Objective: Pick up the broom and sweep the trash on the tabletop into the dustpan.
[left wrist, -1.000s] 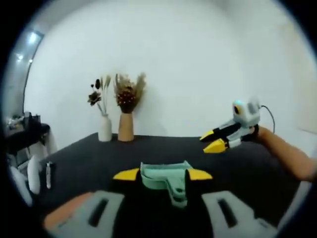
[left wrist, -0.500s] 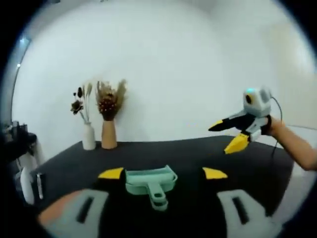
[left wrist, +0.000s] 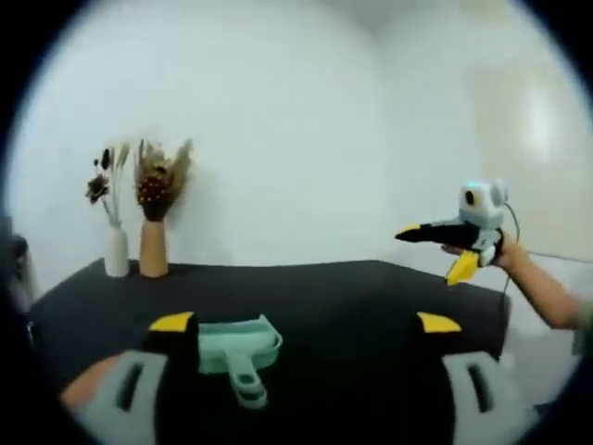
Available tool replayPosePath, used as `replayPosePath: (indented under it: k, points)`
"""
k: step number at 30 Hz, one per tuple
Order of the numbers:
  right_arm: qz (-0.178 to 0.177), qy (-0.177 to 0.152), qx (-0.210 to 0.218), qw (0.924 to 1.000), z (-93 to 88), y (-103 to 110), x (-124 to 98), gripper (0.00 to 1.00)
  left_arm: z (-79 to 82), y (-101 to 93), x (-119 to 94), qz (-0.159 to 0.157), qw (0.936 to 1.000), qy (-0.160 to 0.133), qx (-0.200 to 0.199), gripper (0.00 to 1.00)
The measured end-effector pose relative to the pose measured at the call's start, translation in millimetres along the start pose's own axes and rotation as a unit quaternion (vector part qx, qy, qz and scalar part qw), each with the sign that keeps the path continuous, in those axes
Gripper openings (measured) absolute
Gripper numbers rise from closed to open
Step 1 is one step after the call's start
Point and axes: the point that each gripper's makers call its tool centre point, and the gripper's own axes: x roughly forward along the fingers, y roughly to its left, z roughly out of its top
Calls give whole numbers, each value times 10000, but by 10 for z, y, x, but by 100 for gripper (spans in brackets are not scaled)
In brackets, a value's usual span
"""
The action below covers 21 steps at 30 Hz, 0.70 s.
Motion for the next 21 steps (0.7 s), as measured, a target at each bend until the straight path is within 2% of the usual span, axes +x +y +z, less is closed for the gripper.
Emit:
replayPosePath:
  k: [5,7,10,13,16,21]
  points:
    - [-327,20,30,9995,-159,-176,-233,97,-51,40,26,-116,9998,133,14,95]
    - [-388,26,88,9992,-244,-216,-311,97,-57,64,17,-115,9999,98,37,95]
    - [-548,51,166,9983,-383,-288,-424,97,-104,58,16,-218,9996,164,-117,95]
    - [-867,32,92,9962,-504,-398,-559,95,-168,24,-17,-260,9995,191,43,95]
    - [-946,-6,172,9954,-643,-428,-670,95,-196,-10,-56,-375,9990,184,176,95]
    - [-1000,-47,387,9942,-902,-464,-832,96,-107,-12,-126,-606,9978,-206,159,95]
